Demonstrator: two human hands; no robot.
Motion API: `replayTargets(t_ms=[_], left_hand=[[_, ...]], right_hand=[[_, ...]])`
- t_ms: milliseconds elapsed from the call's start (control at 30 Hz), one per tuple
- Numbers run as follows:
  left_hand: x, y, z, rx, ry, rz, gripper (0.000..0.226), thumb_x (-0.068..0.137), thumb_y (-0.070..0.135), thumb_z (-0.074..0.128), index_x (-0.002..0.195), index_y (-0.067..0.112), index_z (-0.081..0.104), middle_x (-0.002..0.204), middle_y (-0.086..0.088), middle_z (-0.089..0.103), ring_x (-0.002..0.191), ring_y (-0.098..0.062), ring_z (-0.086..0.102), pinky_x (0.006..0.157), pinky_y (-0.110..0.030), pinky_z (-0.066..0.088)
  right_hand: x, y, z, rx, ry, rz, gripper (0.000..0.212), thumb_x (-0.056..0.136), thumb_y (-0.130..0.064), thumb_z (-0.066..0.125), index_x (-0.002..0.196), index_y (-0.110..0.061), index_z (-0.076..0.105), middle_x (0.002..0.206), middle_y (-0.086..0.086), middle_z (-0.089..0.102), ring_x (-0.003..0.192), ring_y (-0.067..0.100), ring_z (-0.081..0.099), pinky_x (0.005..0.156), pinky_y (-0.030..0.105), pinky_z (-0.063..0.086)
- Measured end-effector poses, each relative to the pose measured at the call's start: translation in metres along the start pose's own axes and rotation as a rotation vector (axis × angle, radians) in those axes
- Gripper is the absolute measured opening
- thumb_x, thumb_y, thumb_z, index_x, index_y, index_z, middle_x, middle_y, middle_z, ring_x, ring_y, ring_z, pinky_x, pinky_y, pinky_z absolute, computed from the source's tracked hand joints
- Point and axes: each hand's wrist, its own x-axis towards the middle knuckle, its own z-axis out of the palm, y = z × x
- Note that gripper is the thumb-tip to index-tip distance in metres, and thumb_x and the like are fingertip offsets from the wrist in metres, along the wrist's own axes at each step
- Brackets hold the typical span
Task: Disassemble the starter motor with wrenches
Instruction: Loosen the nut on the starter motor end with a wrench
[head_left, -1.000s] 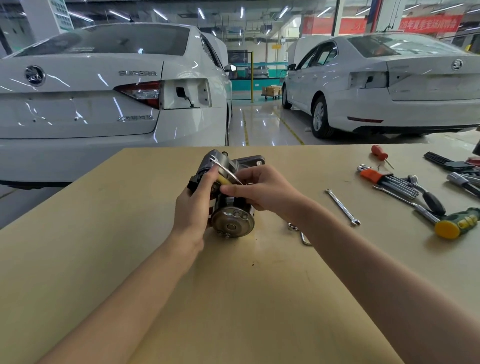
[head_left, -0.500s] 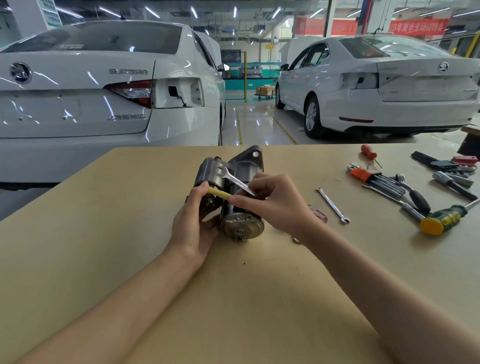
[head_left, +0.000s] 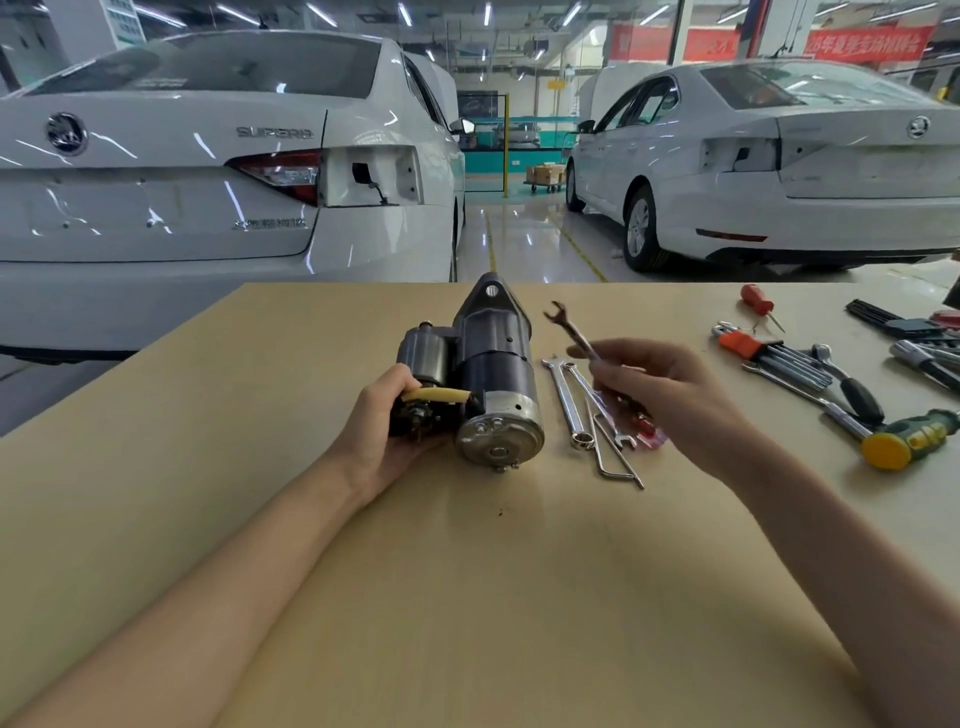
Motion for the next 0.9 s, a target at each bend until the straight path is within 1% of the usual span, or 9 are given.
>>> replayTargets(t_ms=[100,233,333,400,500,600,700,800,900], left_hand=[[-0.003,-0.005,0.007,0.128,0.082,0.028,0.012,0.078,0.022,0.042,0.069,0.015,0.039,0.073,-0.012,0.041,0.071,-0.026,0.041,0.065,-0.035,0.033],[-0.004,-0.011,0.011,0.263,0.187,0.048,0.026,0.059,0.035,0.045,0.068,0.015,0.032,0.091,-0.015,0.034,0.086,-0.028,0.031,0.077,-0.044,0.023],[-0.003,-0.012,0.011,0.288,0.207,0.049,0.033,0.055,0.041,0.051,0.071,0.014,0.039,0.091,-0.014,0.037,0.086,-0.029,0.035,0.077,-0.045,0.025],[-0.001,-0.014,0.011,0.311,0.246,0.071,0.042,0.056,0.043,0.057,0.082,0.010,0.051,0.090,-0.014,0.047,0.086,-0.029,0.045,0.077,-0.044,0.031],[0.000,-0.016,0.012,0.373,0.290,0.110,0.057,0.062,0.045,0.058,0.103,0.006,0.059,0.094,-0.012,0.059,0.089,-0.027,0.056,0.076,-0.038,0.039],[-0.003,-0.016,0.012,0.449,0.294,0.138,0.053,0.065,0.048,0.056,0.102,0.010,0.061,0.093,-0.006,0.061,0.085,-0.021,0.056,0.068,-0.031,0.039],[-0.003,-0.015,0.008,0.537,0.314,0.135,0.041,0.069,0.049,0.055,0.092,0.015,0.059,0.090,-0.002,0.059,0.080,-0.017,0.054,0.063,-0.031,0.036],[-0.001,-0.016,0.004,0.624,0.346,0.132,0.024,0.086,0.040,0.057,0.086,0.016,0.056,0.085,-0.001,0.056,0.074,-0.015,0.050,0.059,-0.031,0.032],[0.001,-0.017,0.002,0.680,0.344,0.142,0.020,0.092,0.036,0.053,0.089,0.017,0.058,0.087,0.000,0.058,0.076,-0.012,0.051,0.059,-0.030,0.033]], right_hand=[[-0.003,-0.004,-0.006,0.080,0.016,-0.011,0.025,0.091,-0.016,0.060,0.089,-0.034,0.077,0.060,0.004,0.058,0.043,0.015,0.047,0.037,0.023,0.041],[0.001,-0.009,-0.018,0.230,0.134,0.012,0.018,0.096,-0.016,0.055,0.105,-0.020,0.070,0.056,0.003,0.052,0.039,0.011,0.033,0.036,0.017,0.025],[0.002,-0.014,-0.034,0.322,0.275,0.000,0.015,0.097,-0.008,0.048,0.100,-0.011,0.062,0.057,0.002,0.053,0.040,0.009,0.031,0.037,0.018,0.022],[0.003,-0.016,-0.043,0.373,0.373,-0.039,0.012,0.096,-0.004,0.046,0.093,-0.009,0.057,0.058,0.003,0.057,0.040,0.009,0.033,0.038,0.019,0.023],[0.004,-0.016,-0.051,0.408,0.504,-0.076,0.004,0.094,-0.006,0.054,0.091,-0.006,0.058,0.062,0.005,0.065,0.040,0.009,0.037,0.040,0.019,0.027],[0.002,-0.015,-0.051,0.471,0.559,-0.041,0.004,0.086,-0.007,0.067,0.082,-0.007,0.065,0.066,0.006,0.071,0.042,0.009,0.045,0.041,0.016,0.034],[0.001,-0.016,-0.046,0.511,0.486,-0.012,0.005,0.082,-0.006,0.069,0.078,-0.009,0.069,0.068,0.005,0.073,0.047,0.007,0.058,0.041,0.014,0.040],[0.001,-0.016,-0.033,0.526,0.295,0.017,0.011,0.071,-0.010,0.070,0.081,-0.007,0.072,0.072,0.006,0.074,0.058,0.011,0.069,0.044,0.017,0.050],[-0.002,-0.014,-0.019,0.478,0.077,0.027,0.011,0.066,-0.011,0.069,0.073,-0.008,0.077,0.073,0.010,0.074,0.061,0.015,0.072,0.048,0.022,0.055]])
